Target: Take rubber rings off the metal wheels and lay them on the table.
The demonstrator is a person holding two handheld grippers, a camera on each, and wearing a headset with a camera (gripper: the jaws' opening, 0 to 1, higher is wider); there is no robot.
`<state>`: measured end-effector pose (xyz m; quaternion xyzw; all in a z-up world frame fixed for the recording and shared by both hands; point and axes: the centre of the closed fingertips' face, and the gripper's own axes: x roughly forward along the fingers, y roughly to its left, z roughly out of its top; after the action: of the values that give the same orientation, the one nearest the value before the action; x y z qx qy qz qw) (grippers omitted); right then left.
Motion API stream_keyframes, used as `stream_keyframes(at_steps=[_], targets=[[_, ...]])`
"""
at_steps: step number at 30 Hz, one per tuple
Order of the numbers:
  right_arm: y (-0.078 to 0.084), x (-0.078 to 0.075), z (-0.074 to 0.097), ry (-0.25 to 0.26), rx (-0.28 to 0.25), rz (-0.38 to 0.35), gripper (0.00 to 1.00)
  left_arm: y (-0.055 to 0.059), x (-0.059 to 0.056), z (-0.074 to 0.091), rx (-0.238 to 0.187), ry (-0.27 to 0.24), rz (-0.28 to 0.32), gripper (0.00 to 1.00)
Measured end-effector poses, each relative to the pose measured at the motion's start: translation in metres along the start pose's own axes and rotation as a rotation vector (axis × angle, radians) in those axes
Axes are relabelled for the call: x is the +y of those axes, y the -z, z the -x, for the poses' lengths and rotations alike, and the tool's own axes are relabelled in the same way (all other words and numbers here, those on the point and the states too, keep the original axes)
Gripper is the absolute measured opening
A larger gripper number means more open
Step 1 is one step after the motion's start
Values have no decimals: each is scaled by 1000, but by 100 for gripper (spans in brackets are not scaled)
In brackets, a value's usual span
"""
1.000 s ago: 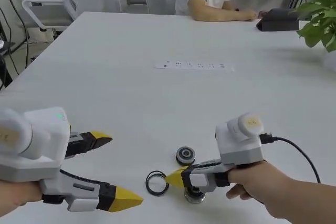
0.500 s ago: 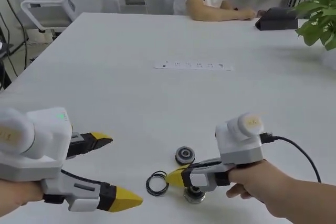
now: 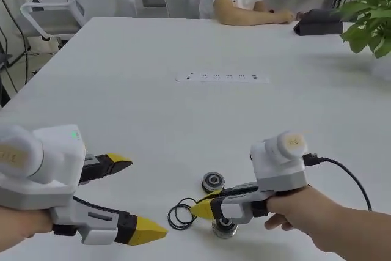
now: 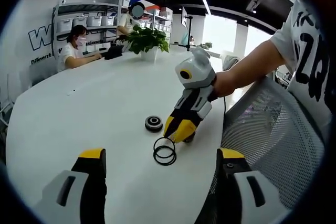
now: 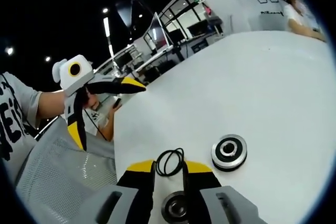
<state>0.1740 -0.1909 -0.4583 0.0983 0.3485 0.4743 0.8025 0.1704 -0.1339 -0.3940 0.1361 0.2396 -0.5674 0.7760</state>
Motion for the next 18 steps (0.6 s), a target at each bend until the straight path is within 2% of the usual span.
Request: stream_keyframes(at_steps=[8, 18], targets=[[-3, 2, 1, 4, -3, 56, 32, 1, 0, 0, 5, -1, -1, 84], [-16, 5, 10, 4, -44, 101, 35, -2, 2, -2, 5, -1, -2, 84]])
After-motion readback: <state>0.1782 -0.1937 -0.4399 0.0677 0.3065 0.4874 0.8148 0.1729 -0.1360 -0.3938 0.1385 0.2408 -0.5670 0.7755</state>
